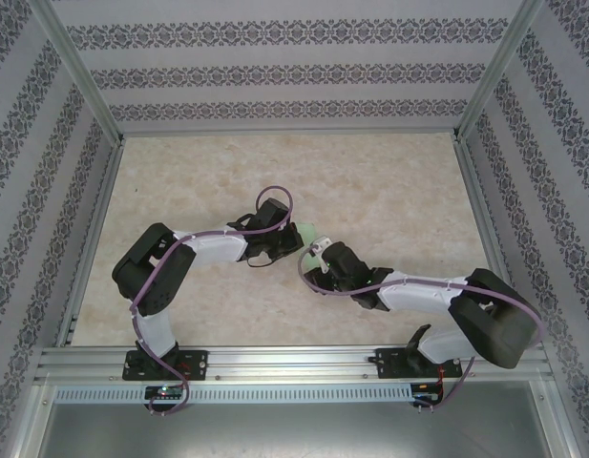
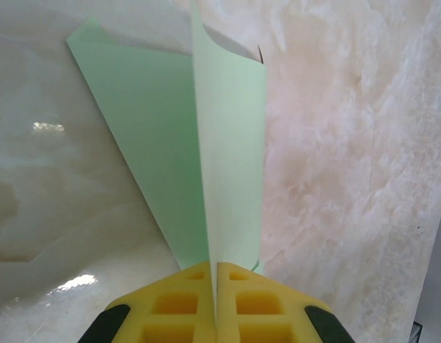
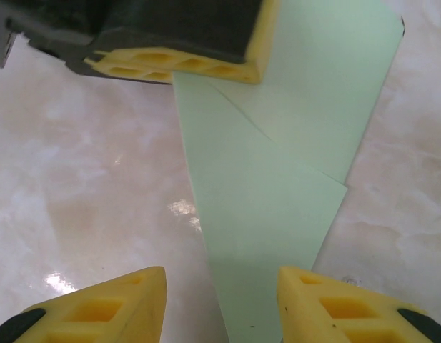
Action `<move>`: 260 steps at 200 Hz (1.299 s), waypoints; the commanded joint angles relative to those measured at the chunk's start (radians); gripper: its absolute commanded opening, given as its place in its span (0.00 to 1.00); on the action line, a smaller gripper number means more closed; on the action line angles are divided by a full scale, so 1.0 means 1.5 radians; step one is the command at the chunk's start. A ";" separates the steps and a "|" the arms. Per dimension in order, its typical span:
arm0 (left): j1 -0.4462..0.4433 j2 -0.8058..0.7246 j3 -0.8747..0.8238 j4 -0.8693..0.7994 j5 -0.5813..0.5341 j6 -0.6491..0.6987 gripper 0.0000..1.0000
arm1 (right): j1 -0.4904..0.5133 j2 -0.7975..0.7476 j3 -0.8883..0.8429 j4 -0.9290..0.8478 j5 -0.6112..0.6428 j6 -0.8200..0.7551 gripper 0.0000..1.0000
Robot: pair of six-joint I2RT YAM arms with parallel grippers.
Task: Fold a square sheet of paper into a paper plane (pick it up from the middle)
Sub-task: Fold the wing for the fifth time at the center of the table.
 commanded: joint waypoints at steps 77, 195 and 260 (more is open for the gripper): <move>-0.004 -0.011 0.022 0.001 0.016 -0.001 0.07 | 0.073 0.074 -0.006 0.107 0.156 -0.111 0.40; -0.004 -0.011 0.023 -0.004 0.016 0.003 0.08 | 0.086 0.090 -0.001 0.122 0.195 -0.119 0.17; -0.003 -0.024 0.018 -0.017 0.004 0.006 0.13 | 0.083 0.102 -0.001 0.126 0.182 -0.080 0.00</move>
